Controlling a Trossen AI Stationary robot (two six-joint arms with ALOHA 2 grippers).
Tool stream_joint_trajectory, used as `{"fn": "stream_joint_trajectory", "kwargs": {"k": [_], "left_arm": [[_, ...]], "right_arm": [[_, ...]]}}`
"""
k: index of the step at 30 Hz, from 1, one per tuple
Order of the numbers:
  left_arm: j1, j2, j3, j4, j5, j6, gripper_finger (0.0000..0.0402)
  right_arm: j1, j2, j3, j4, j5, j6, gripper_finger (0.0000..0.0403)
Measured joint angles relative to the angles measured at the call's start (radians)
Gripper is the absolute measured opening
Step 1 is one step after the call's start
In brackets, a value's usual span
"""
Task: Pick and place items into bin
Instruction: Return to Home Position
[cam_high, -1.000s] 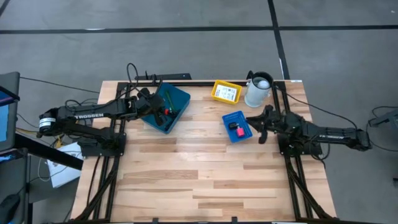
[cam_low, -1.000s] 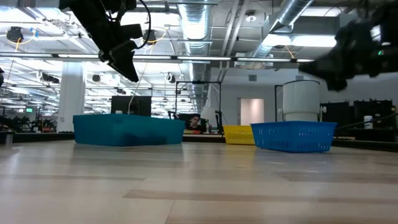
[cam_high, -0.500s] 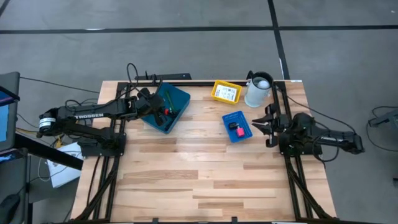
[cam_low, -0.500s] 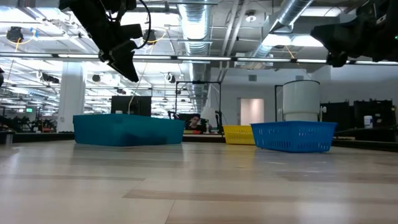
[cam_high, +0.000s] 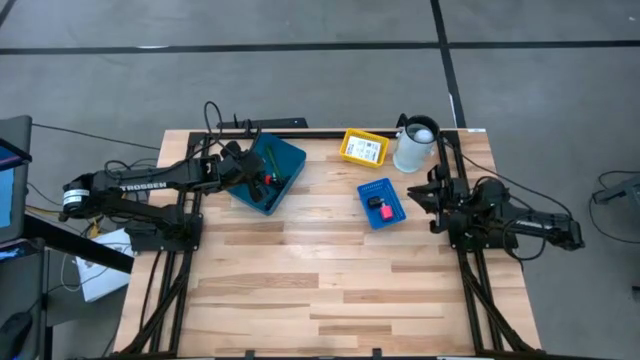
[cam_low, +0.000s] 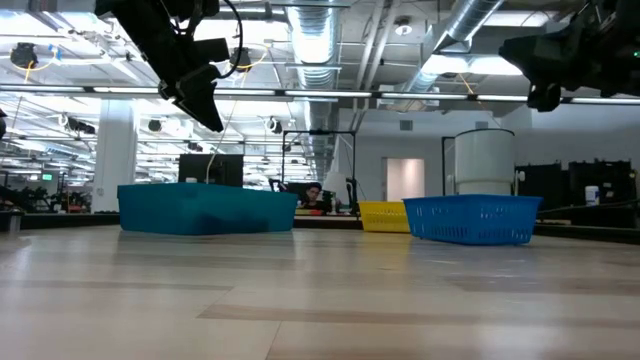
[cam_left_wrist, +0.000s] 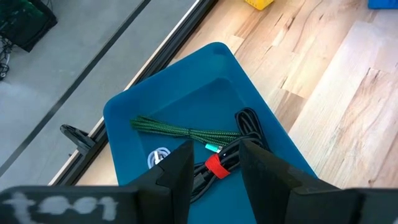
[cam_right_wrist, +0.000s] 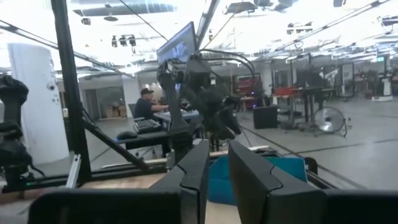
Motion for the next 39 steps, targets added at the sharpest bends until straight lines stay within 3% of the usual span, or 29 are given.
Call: {"fn": "stream_joint_trajectory", "kwargs": {"k": [13, 20, 22, 26, 29, 34, 39], "left_arm": [[0.000, 0.000, 0.000, -0.002, 0.000, 0.000, 0.0119], [-0.003, 0.006, 0.011, -0.050, -0.048, 0.075, 0.0119], [-0.013, 0.018, 0.026, -0.105, -0.053, -0.005, 0.0119], [-0.008, -0.018, 0.028, -0.107, -0.212, -0.164, 0.0119], [-0.009, -0.095, 0.000, -0.019, -0.252, -0.168, 0.0119], [-0.009, -0.264, -0.123, 0.239, -0.157, -0.069, 0.0119], [-0.007, -0.451, -0.349, 0.572, -0.058, 0.030, 0.0119]], "right_arm": [[0.001, -0.001, 0.001, 0.002, -0.001, 0.002, 0.0055], [0.001, -0.001, 0.003, 0.002, -0.001, 0.002, 0.0055], [0.001, -0.001, 0.003, 0.002, -0.001, 0.002, 0.0055], [0.001, -0.001, 0.003, 0.002, -0.003, 0.002, 0.0055], [0.001, -0.001, 0.003, 0.002, -0.001, 0.002, 0.0055], [0.001, -0.001, 0.003, 0.002, -0.001, 0.002, 0.0055], [0.001, -0.001, 0.003, 0.002, -0.002, 0.002, 0.0055]]}}
